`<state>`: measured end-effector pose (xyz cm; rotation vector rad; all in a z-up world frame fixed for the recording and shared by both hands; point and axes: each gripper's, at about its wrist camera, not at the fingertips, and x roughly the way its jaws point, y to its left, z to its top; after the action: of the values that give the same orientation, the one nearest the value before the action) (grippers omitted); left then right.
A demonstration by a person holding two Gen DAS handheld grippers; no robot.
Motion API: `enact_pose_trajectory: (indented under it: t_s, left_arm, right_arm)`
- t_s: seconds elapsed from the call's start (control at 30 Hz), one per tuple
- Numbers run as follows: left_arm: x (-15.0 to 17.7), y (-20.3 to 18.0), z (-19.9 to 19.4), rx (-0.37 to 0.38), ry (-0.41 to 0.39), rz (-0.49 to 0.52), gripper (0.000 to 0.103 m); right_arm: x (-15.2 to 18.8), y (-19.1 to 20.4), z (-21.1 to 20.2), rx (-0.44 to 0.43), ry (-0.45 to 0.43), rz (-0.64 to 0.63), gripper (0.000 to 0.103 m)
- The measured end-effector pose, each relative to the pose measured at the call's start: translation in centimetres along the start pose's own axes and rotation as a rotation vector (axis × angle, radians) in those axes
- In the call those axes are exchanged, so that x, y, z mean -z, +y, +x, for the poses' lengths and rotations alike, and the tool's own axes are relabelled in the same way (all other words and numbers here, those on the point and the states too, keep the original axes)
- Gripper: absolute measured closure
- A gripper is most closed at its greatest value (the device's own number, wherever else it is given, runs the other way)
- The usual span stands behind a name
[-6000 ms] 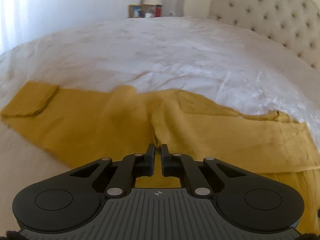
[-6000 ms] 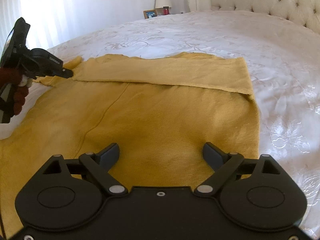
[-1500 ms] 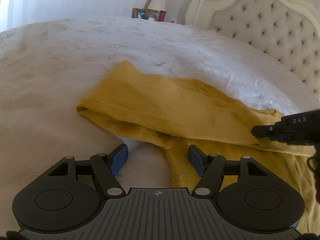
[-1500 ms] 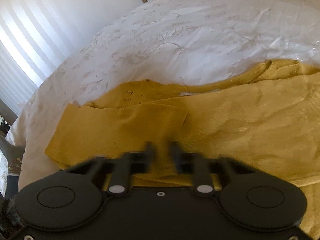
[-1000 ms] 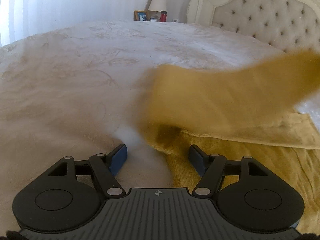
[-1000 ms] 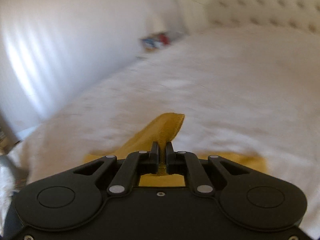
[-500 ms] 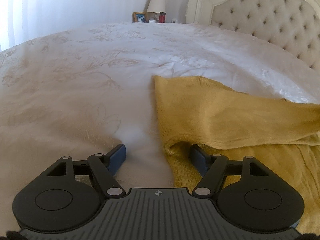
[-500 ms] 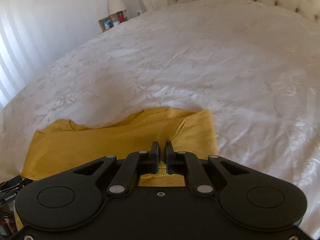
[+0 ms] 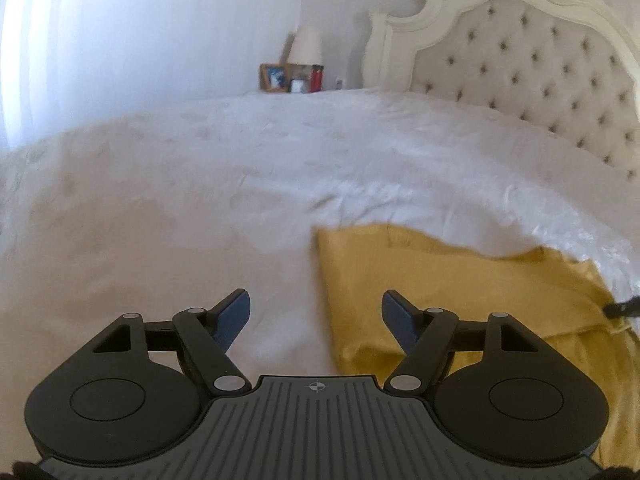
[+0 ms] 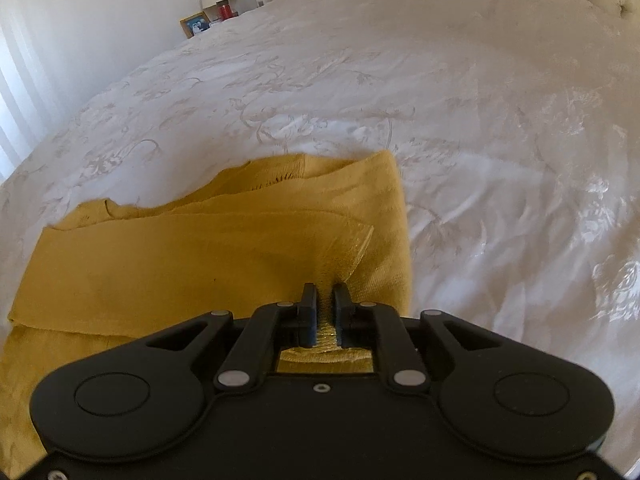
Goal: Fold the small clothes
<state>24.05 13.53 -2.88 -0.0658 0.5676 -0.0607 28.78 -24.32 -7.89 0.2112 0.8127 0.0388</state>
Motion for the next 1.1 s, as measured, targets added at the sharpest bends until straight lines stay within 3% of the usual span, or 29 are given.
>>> enact_pose_trajectory:
  t_s: [0.13, 0.27, 0.33, 0.43, 0.5, 0.67, 0.7, 0.73, 0.83, 0.9, 0.97, 1.03, 1.1]
  left_arm:
    - [-1.1, -1.6, 3.2, 0.009, 0.03, 0.017, 0.031]
    - [-0.1, -2.0, 6.8, -0.007, 0.124, 0.042, 0.031]
    - [1.0, -1.7, 8.2, -0.01, 0.183, 0.064, 0.03]
    - [2.1, -1.0, 8.6, 0.015, 0.165, 0.088, 0.025]
    - [2.2, -0.8, 8.7, 0.025, 0.166, 0.072, 0.024]
    - [2.7, -0.9, 8.9, 0.029, 0.134, 0.085, 0.015]
    - [2.9, -0.9, 8.9, 0.029, 0.123, 0.085, 0.015]
    - [3.0, -0.9, 8.7, 0.029, 0.114, 0.085, 0.015]
    - [3.0, -0.9, 8.7, 0.033, 0.1, 0.08, 0.015]
    - [3.0, -0.8, 8.8, 0.035, 0.098, 0.079, 0.014]
    - [3.1, -0.8, 8.8, 0.034, 0.097, 0.079, 0.014]
    - [3.0, -0.9, 8.8, 0.034, 0.095, 0.079, 0.013]
    - [3.1, -0.9, 8.8, 0.033, 0.094, 0.078, 0.013]
  right_arm:
    - [0.6, -0.2, -0.3, -0.008, -0.004, 0.006, 0.08]
    - [0.9, -0.3, -0.8, 0.0, 0.001, -0.021, 0.075]
    - [1.0, -0.5, -1.0, 0.003, 0.006, -0.028, 0.064]
    - [0.8, -1.0, -1.6, -0.024, -0.023, -0.013, 0.046]
    - [0.5, -1.4, -1.7, -0.042, -0.058, 0.01, 0.044]
    - [-0.7, -0.9, 0.0, -0.032, -0.048, -0.009, 0.045]
    - [-0.8, -0.6, 0.4, -0.026, -0.037, -0.027, 0.056]
    - [-0.9, -0.1, 0.6, -0.012, -0.034, -0.061, 0.079]
    - [-1.1, 0.8, 0.7, 0.061, -0.068, -0.158, 0.081]
    - [-1.3, 0.1, 1.4, 0.102, -0.048, -0.148, 0.081]
    - [-1.3, -0.8, 1.8, 0.131, -0.043, -0.123, 0.076]
    - [-1.2, -0.7, 1.1, 0.172, -0.078, -0.124, 0.055]
    - [-0.7, -0.3, -0.2, 0.164, -0.134, -0.116, 0.045]
